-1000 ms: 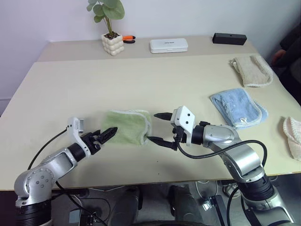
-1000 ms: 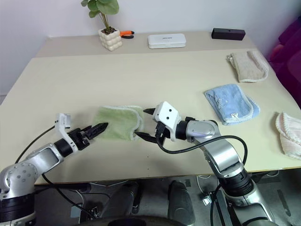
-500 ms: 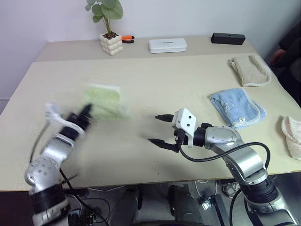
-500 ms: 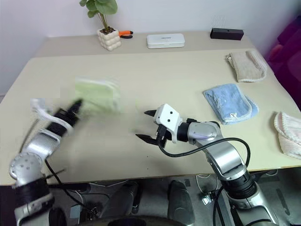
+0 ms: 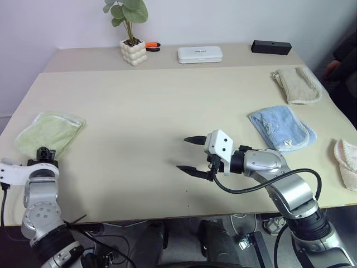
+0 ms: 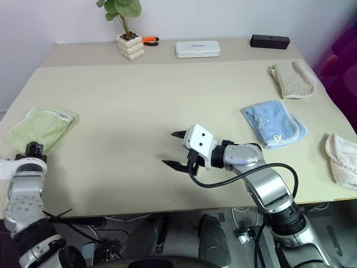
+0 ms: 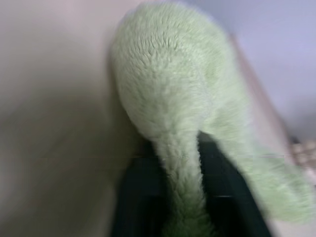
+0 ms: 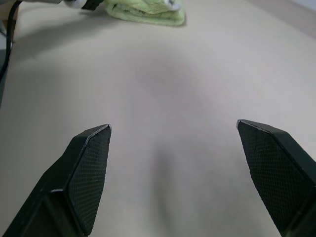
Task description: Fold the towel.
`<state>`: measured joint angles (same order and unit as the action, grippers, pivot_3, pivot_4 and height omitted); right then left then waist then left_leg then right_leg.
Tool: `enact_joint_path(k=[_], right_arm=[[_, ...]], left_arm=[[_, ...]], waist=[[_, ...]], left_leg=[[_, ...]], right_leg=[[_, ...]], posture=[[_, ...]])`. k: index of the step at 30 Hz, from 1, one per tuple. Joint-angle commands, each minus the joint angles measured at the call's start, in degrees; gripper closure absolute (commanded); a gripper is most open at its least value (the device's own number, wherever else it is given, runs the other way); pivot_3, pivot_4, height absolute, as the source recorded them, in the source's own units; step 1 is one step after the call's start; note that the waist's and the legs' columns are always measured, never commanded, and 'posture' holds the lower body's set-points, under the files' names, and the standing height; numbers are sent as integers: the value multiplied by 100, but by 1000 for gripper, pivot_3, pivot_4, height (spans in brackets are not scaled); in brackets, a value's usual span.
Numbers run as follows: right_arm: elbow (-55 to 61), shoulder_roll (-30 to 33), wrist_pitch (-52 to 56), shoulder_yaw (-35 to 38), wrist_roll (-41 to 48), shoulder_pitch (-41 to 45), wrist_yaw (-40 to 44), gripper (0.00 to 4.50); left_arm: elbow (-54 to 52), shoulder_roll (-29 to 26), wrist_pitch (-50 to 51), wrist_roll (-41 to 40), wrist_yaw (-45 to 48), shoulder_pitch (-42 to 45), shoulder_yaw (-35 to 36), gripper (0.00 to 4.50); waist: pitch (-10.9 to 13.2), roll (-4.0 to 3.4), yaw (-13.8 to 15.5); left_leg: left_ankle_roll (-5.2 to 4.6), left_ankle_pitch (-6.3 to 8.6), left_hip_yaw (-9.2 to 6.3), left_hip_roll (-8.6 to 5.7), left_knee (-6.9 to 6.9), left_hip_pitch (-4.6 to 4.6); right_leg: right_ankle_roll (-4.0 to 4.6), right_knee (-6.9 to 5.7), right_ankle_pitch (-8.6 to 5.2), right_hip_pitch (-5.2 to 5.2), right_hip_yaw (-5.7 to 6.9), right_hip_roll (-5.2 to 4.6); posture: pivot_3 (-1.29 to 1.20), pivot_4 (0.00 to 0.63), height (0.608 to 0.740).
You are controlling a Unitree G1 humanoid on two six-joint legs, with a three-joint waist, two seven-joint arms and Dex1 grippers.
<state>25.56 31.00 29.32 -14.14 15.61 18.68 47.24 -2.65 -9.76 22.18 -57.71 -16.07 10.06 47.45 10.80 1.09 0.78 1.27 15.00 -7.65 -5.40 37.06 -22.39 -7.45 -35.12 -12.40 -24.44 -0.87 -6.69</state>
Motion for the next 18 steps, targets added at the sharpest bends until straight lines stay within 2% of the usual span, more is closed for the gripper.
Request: enact_joint_path(k=[1,3,4,6,9,12,14,16,18], right_arm=[[56,70,-187,73,-10,111,76,307],[27,105,-217,111,0,106,123,307],[-2,109,-214,123,5,136,130,307],[-51,122,-212,160,23,176,141,307],[-155,99,-134,303,39,246,12,307],[-319,63,90,759,164,302,-302,307],[-410,176,81,998,178,277,-348,307],[-559,283,104,1297,173,269,-454,307],[-691,320,192,1604,239,247,-569,307]], left_arm=[[-519,-51,-144,-173,-232,-138,176,1440],[-648,-58,-200,-159,-377,-269,235,400],[-684,-229,-295,-78,-376,-355,379,39],[-746,-482,-444,58,-340,-476,511,39],[-891,-1030,-440,431,69,-664,289,39],[-1524,-2236,-161,1269,1547,-1014,-992,39],[-1860,-2486,-150,1510,2060,-1134,-1616,39],[-2121,-2723,-282,2011,2568,-1240,-2333,39],[-2260,-2878,-425,2455,3046,-1333,-2911,39]], waist=[[0,0,0],[0,0,-1],[0,0,-4],[1,4,-20],[1,4,-5],[1,22,47],[-2,14,152],[-10,-20,143],[-8,-22,112]], left_leg=[[0,0,0,1,0,0],[0,0,2,1,0,0],[0,0,3,0,-1,0],[0,1,3,3,-2,1],[4,3,3,10,-2,1],[5,2,3,8,0,-2],[6,1,4,5,6,-2],[1,4,11,-4,5,2],[-7,8,31,-1,-1,4]], right_leg=[[0,0,0,0,0,1],[0,1,0,0,-1,0],[0,1,0,-1,-1,0],[0,0,0,-3,-1,3],[3,0,0,-4,-1,13],[7,-1,-1,-1,2,13],[31,8,-9,8,6,10],[33,19,-7,18,-4,-2],[31,19,-7,9,-13,-4]], posture=[[0,150,740],[0,150,740],[0,150,740],[0,150,740],[0,150,740],[0,150,740],[0,150,740],[0,150,740],[0,150,740]])
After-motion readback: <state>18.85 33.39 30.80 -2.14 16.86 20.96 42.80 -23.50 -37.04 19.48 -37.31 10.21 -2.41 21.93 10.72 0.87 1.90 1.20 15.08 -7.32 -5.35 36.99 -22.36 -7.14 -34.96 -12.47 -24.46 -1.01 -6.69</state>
